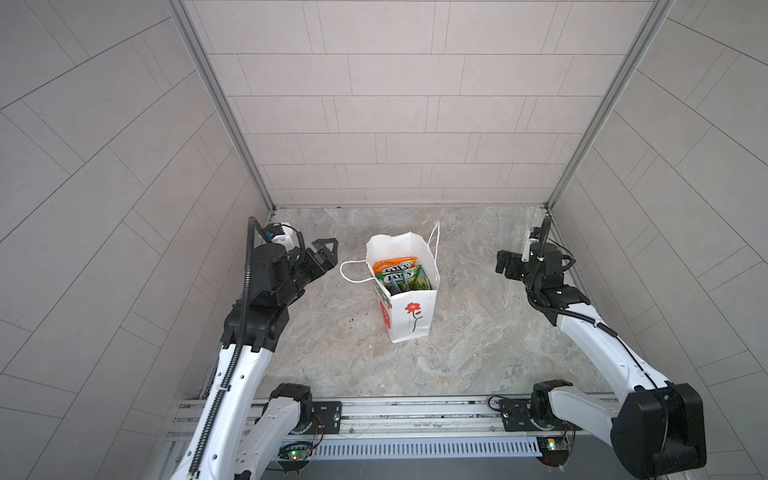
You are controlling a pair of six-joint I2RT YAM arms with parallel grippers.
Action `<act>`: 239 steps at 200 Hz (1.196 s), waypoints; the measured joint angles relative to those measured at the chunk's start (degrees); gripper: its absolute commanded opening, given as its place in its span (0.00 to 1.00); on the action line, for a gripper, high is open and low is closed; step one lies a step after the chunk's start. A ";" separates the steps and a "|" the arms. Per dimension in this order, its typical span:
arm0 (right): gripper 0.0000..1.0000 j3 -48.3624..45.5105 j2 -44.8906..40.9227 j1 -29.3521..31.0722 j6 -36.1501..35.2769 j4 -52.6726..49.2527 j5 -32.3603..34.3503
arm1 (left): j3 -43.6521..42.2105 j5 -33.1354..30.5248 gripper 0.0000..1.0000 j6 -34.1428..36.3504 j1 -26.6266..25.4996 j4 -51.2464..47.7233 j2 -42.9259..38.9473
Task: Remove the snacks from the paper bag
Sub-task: 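Raise both arms and move both grippers toward the paper bag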
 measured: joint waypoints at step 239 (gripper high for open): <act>0.99 -1.64 -0.11 3.41 1.18 -3.74 -9.86 | -5.42 1.03 0.00 -8.63 -10.12 9.05 4.83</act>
